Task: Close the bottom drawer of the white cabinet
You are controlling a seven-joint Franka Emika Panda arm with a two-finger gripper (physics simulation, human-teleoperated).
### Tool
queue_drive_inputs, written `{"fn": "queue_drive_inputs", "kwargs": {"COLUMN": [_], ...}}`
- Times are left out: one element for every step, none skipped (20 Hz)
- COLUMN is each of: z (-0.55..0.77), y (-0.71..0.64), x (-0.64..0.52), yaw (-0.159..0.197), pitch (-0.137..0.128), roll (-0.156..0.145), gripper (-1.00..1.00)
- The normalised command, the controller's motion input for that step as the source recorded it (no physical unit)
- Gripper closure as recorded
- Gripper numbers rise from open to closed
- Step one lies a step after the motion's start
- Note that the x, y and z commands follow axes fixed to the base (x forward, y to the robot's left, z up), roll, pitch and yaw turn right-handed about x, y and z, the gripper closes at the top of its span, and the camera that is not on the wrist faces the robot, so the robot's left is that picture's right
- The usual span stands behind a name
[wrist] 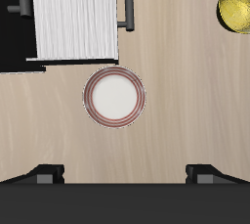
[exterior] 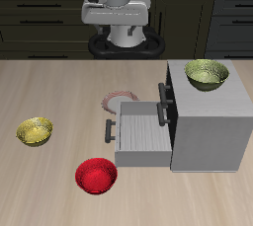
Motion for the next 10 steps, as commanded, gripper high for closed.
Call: {"fn": "queue_drive_inputs", "kwargs": {"z": [0.11, 0.06, 0.1, 0.16, 0.21, 0.06, 0.11, 0.15, 0.18, 0.1], "y": [-0.29, -0.1, -0.18, -0.28, -0.33, -0.18, -0.28, -0.28, -0.36, -0.24], "x": [0.06, 0.01, 0.09, 0.02, 0.19, 0.08, 0.06, 0.26, 0.12, 0.17], "yaw": [0.0, -0.01, -0.008, -0.027, 0.004, 0.004, -0.036, -0.02, 0.012, 0.001], "pitch": [-0.016, 0.0, 0.001, -0.03, -0.047, 0.0, 0.003, -0.009, -0.037, 0.007], "roll": [-0.04, -0.018, 0.024, -0.034, -0.002, -0.018, -0.071, 0.008, -0.06, 0.01], "gripper": [-1.0, -1.0, -1.0, -1.0, -1.0, -1.0, -1.0, -1.0, -1.0, -1.0]}}
